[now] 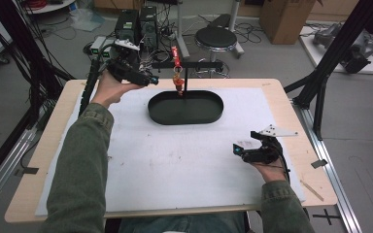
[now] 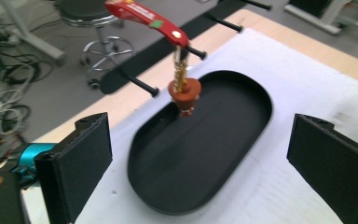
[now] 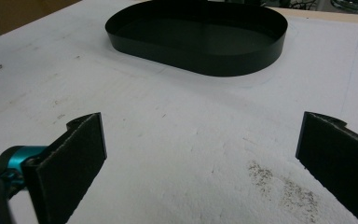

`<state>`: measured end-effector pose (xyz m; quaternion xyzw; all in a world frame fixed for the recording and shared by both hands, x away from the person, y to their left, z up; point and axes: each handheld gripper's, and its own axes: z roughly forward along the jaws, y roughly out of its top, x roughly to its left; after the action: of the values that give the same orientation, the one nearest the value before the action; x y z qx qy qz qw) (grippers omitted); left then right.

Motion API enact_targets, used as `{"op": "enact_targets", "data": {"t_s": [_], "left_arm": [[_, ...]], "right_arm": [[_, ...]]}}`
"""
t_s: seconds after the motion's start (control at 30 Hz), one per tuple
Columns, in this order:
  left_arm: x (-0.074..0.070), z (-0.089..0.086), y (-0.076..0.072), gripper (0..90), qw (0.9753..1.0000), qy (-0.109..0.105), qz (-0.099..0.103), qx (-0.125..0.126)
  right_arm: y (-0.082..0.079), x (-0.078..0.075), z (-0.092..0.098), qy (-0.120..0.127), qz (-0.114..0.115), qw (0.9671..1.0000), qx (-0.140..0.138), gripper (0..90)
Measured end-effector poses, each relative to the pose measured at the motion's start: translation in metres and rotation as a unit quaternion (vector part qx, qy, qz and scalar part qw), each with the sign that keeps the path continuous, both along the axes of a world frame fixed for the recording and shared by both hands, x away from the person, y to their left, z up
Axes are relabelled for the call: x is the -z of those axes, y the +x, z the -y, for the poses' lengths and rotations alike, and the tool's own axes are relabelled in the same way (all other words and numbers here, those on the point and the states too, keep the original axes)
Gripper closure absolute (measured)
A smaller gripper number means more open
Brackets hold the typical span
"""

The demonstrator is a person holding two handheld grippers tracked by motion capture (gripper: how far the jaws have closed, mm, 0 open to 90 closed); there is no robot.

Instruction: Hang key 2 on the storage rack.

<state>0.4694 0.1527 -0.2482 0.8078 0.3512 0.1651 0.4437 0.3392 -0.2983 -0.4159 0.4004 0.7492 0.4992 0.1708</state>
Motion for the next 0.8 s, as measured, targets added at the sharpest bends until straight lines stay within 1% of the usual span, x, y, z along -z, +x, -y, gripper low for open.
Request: {"op": "enact_targets", "data": {"t_s": [0.07,0.23,0.27,0.33,0.4,0.5,0.6,0.63,0.73,0.8], "left_arm": [[0.002,-0.003,-0.004,6.8,1.0,0.006,0.0,-0.001],[0.006,-0.012,-0.016,6.8,0.9999,0.01,0.001,0.002],[0.007,-0.014,-0.019,6.8,0.9999,0.012,0.002,0.001],[0.009,-0.019,-0.025,6.8,0.9999,0.009,0.007,0.006],[0.011,-0.026,-0.033,6.8,0.9999,0.0,0.013,0.009],[0.014,-0.035,-0.042,6.8,0.9998,0.005,0.016,0.011],[0.015,-0.041,-0.05,6.8,0.9998,0.003,0.019,0.006],[0.015,-0.043,-0.052,6.8,0.9998,0.002,0.019,0.005],[0.016,-0.043,-0.055,6.8,0.9998,0.01,0.016,0.006],[0.016,-0.04,-0.057,6.8,0.9996,0.018,0.017,0.015]], "right_arm": [[-0.001,0.0,-0.001,0.001,0.002,1.0,0.0,0.8],[0.0,0.0,-0.001,-0.002,0.002,1.0,-0.002,0.8],[-0.001,0.0,-0.002,-0.001,-0.002,1.0,-0.002,0.8],[-0.001,0.0,-0.002,-0.002,-0.003,1.0,-0.002,0.7],[-0.001,0.0,-0.002,-0.003,-0.001,1.0,-0.001,0.7],[-0.001,0.001,-0.001,-0.004,-0.004,1.0,0.0,0.7],[-0.001,0.001,-0.001,-0.004,0.0,1.0,0.0,0.7],[-0.001,0.001,-0.001,-0.004,-0.003,1.0,0.0,0.7],[-0.001,0.001,-0.002,-0.005,-0.002,1.0,-0.001,0.7],[-0.001,0.001,-0.003,-0.005,-0.003,1.0,-0.001,0.7]]}}
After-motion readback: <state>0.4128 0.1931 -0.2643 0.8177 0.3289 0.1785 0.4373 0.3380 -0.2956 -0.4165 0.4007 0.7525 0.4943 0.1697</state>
